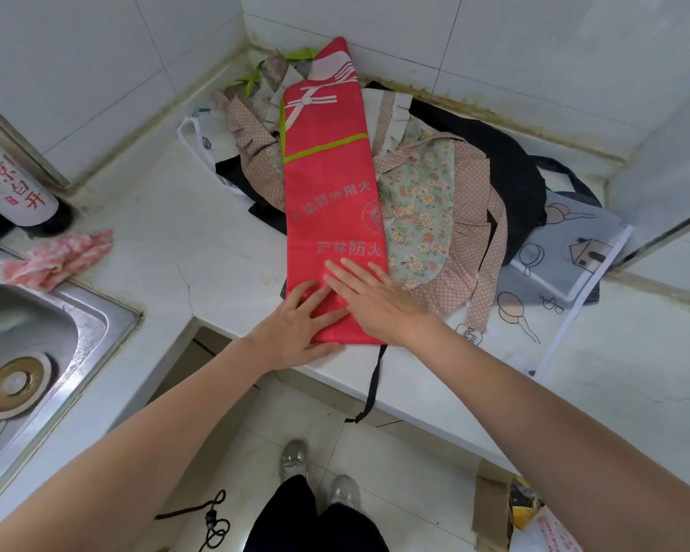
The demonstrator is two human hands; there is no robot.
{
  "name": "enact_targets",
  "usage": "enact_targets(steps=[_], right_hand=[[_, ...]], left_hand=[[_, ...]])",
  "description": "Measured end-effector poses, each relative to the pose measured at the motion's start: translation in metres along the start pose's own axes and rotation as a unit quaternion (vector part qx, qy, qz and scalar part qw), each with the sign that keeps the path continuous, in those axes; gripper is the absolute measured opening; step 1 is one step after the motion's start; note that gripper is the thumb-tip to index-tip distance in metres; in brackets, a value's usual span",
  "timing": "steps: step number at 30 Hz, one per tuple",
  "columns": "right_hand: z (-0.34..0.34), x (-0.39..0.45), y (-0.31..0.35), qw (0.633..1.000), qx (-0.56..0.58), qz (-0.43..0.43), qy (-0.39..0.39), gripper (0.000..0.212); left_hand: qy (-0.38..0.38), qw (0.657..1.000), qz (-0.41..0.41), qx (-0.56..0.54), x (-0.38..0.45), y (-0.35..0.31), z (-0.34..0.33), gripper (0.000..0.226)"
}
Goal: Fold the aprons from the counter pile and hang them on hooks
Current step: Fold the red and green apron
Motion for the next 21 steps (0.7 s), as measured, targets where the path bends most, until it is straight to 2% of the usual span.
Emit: enact_targets(steps=[2, 5, 8, 11, 12, 13, 15, 17, 21], right_hand=[[-0.006, 0.003, -0.018, 0.995, 0.053, -0.056, 0.064, 0.067], [-0.010, 0.000, -0.036, 0.985, 0.051, -0.107, 0.128, 0.095], [-0.008, -0.001, -0.033, 0.982, 0.034, -0.130, 0.134, 0.102], [-0.002, -0.001, -0.027, 0.984, 0.005, -0.139, 0.113, 0.105], [0.002, 0.000, -0.026, 0.986, -0.016, -0.133, 0.095, 0.108], [0.007, 0.002, -0.026, 0.990, -0.044, -0.115, 0.075, 0.111], [0.015, 0.010, -0.023, 0.992, -0.099, -0.044, 0.056, 0.115], [0.017, 0.024, -0.025, 0.990, -0.103, 0.003, 0.101, 0.118], [0.010, 0.033, -0.043, 0.972, -0.001, -0.094, 0.214, 0.129]], left_hand=[[0.009, 1.000, 0.011, 0.012, 0.001, 0.002, 0.000, 0.069], [0.036, 0.998, 0.038, 0.017, 0.003, 0.006, 0.000, 0.072], [0.056, 0.996, 0.071, -0.020, 0.005, 0.006, 0.005, 0.084], [0.064, 0.991, 0.113, -0.023, 0.009, 0.006, 0.012, 0.118], [0.103, 0.986, 0.126, -0.023, 0.011, 0.007, 0.014, 0.126], [0.128, 0.982, 0.135, -0.018, 0.012, 0.007, 0.017, 0.127], [0.155, 0.980, 0.128, 0.002, 0.018, 0.005, 0.022, 0.110], [0.162, 0.980, 0.117, 0.013, 0.020, 0.005, 0.024, 0.101], [0.165, 0.981, 0.103, 0.015, 0.015, 0.005, 0.020, 0.101]])
Point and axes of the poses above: each hand's wrist, its own x-axis towards the middle knuckle, its own z-axis out of the back of the hand, y = z × x, the point moved 3 cm from there along x, towards the middle knuckle, and after that the axes turned 12 degrees about z, right-handed, at the moved point
